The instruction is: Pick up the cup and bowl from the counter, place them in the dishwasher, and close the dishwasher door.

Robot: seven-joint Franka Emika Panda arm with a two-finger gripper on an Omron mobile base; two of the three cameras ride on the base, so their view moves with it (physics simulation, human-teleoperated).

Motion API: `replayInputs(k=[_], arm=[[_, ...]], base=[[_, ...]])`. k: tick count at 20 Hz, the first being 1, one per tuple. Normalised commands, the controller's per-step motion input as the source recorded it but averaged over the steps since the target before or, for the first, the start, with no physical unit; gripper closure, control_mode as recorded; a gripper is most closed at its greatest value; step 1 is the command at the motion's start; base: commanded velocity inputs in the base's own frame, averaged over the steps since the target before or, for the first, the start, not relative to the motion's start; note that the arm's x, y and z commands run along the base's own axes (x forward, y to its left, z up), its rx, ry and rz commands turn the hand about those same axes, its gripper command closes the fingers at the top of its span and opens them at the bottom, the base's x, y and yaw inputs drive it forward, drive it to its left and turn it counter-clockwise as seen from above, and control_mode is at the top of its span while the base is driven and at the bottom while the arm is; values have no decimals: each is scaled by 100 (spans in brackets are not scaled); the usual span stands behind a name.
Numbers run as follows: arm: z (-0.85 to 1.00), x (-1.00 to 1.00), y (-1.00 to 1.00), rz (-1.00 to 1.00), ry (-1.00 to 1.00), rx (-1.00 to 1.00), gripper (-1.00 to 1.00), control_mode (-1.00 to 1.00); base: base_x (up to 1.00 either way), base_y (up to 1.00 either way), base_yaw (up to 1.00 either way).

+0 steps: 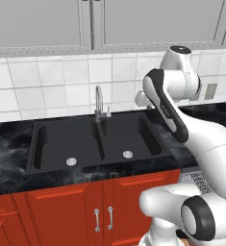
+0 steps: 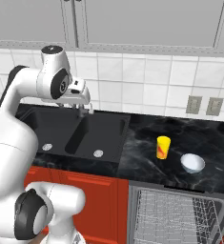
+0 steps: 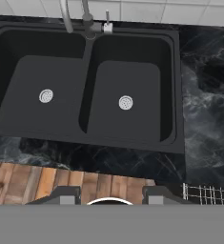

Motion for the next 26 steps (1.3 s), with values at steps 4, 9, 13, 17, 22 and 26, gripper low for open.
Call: replayInputs(k=[4,9,13,17,22,26], arm=[[0,0,-12,0,0,0,-100,-100],[-3,0,-32,0,0,0,-100,-100],[-4,0,-33,0,0,0,-100,-100],[-6,0,-34,0,0,-1,-100,-100],[-11,0,-37,0,0,-2,-100,-100],[-9,0,-43,0,0,-1,-100,-100]], base=[[0,0,0],[0,0,0],[0,0,0],[0,0,0],[0,0,0],[0,0,0]])
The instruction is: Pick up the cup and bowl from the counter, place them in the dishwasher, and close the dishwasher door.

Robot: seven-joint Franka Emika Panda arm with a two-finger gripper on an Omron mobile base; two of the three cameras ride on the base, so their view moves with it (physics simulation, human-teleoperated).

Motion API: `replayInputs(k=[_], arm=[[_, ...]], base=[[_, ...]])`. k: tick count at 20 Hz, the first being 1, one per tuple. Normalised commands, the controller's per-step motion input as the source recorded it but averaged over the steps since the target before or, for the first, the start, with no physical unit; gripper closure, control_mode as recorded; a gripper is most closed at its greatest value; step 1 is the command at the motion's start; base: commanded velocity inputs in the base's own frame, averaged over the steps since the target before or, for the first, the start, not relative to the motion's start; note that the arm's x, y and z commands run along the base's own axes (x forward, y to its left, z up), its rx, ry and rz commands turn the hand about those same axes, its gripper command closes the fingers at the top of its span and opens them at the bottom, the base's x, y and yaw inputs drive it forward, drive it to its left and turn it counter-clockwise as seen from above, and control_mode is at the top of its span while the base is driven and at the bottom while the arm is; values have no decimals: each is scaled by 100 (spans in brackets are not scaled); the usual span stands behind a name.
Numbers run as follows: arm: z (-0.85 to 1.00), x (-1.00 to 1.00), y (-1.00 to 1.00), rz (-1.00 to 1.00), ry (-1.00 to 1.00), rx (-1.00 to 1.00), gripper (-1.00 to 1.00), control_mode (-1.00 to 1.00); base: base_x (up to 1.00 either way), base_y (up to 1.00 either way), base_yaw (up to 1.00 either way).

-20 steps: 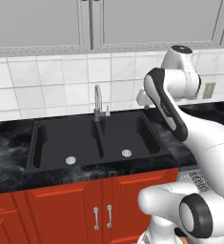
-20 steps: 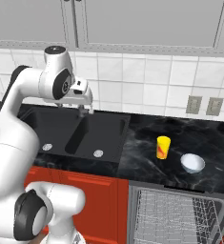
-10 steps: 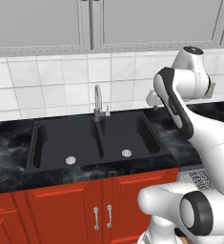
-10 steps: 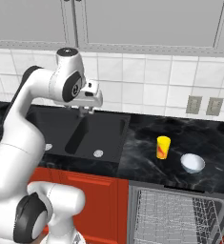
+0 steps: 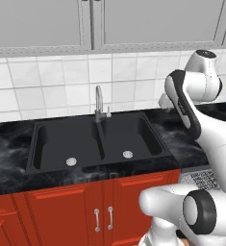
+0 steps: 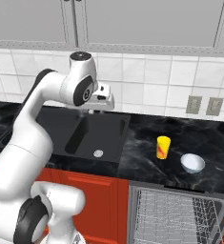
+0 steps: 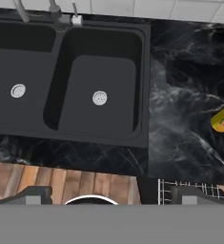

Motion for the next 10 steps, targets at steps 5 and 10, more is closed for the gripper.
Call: replayInputs(k=[5,10], arm=[[-16,0,-45,0,0,-1,-100,-100],[-27,2,-39,0,0,-2,-100,-100]], base=[[0,0,0],[0,0,0]])
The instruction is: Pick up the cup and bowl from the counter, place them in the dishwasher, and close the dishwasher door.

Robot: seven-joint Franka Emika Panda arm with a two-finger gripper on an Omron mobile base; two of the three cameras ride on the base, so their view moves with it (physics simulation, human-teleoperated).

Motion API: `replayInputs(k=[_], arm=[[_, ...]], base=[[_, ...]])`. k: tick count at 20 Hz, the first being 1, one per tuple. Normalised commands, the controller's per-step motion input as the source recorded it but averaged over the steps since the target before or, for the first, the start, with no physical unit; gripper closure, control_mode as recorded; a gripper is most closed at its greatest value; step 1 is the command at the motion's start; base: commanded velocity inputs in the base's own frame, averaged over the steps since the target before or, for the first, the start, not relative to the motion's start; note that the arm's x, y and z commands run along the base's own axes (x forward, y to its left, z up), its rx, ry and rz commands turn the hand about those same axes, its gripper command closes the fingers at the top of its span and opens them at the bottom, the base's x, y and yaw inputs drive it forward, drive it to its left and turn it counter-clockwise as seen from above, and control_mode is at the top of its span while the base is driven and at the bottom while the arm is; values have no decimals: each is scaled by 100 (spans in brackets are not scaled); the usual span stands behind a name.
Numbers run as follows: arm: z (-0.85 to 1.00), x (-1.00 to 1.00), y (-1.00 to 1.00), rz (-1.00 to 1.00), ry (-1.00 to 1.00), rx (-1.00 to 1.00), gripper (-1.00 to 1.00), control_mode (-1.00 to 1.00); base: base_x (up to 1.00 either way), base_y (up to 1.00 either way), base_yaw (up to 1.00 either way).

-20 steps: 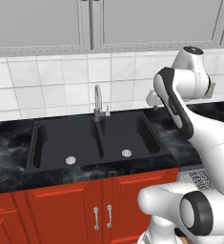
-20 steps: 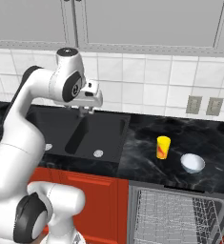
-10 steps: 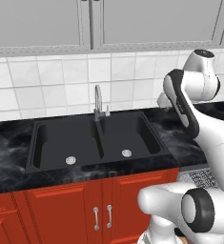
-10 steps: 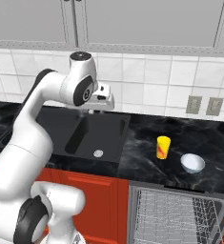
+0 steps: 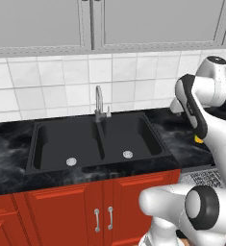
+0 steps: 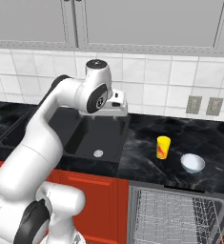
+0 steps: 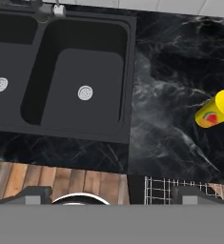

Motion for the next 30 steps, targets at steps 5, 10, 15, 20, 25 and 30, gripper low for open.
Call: replayInputs(k=[5,10,15,20,25,30], arm=[[-27,5,-35,0,0,0,-100,-100],[-19,9,-35,0,0,0,-100,-100],[-16,13,-34,0,0,0,-100,-100],[-22,14,-29,0,0,0,-100,-100],[-27,10,-26,0,0,0,-100,-100],[-31,10,-26,0,0,0,-100,-100]], base=[[0,0,0],[0,0,0],[0,0,0],[0,0,0],[0,0,0],[0,0,0]])
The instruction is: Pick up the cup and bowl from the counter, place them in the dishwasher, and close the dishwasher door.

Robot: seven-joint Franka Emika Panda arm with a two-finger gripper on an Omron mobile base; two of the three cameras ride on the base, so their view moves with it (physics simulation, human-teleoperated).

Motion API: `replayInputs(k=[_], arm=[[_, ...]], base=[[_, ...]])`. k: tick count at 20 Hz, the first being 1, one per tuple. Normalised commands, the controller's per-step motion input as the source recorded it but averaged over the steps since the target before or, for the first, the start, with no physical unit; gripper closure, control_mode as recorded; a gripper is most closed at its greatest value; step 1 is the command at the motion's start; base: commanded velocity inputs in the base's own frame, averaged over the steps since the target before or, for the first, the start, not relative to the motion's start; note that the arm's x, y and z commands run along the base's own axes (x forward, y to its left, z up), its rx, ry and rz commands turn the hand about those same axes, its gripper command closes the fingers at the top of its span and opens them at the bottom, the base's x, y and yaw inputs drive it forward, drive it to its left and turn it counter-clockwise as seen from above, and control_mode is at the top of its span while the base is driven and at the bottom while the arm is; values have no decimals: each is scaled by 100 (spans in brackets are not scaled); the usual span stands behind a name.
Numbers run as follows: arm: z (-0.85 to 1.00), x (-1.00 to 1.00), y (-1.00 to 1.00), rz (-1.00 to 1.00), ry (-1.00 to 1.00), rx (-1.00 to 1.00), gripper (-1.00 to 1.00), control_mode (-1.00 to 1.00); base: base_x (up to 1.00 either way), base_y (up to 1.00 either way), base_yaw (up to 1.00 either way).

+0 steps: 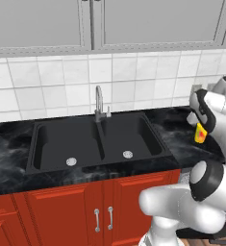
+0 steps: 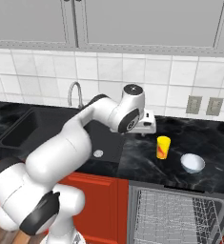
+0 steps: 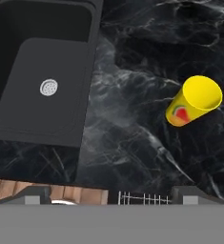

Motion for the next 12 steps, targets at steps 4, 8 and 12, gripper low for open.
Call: replayInputs(k=[4,8,12], arm=[[-31,11,-27,0,0,0,-100,-100],[-25,21,-29,0,0,0,-100,-100],[-20,32,-25,0,0,0,-100,-100]], base=[[0,0,0],[0,0,0],[0,0,0]])
